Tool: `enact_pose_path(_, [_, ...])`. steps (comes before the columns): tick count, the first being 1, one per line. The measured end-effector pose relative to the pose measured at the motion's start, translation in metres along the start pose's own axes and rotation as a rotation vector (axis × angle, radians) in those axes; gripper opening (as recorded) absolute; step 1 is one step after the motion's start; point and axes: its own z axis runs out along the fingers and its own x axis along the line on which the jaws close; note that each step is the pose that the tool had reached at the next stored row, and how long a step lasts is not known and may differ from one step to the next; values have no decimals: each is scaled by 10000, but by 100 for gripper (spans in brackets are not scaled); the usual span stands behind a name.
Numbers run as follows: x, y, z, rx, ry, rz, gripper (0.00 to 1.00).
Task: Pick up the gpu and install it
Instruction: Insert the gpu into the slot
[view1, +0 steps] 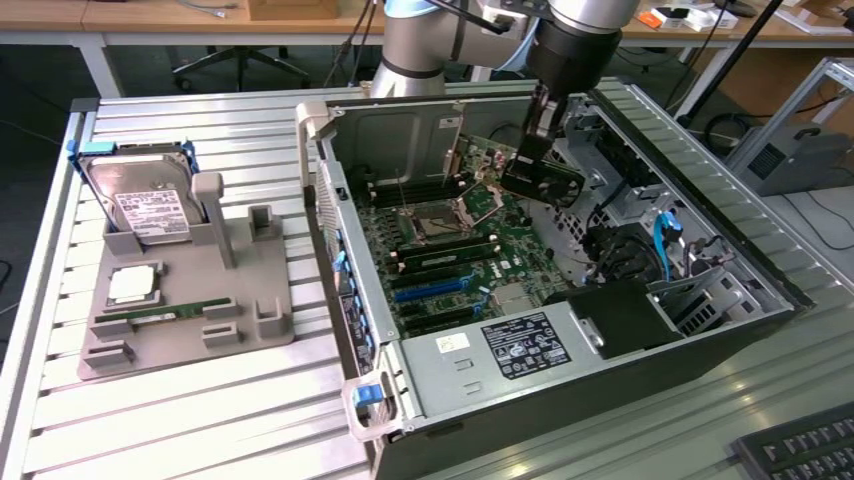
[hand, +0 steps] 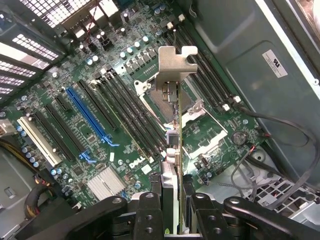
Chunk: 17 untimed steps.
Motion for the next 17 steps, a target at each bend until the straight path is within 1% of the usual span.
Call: enact_pose_path(17, [1,-1,1,-8,2,-312,27])
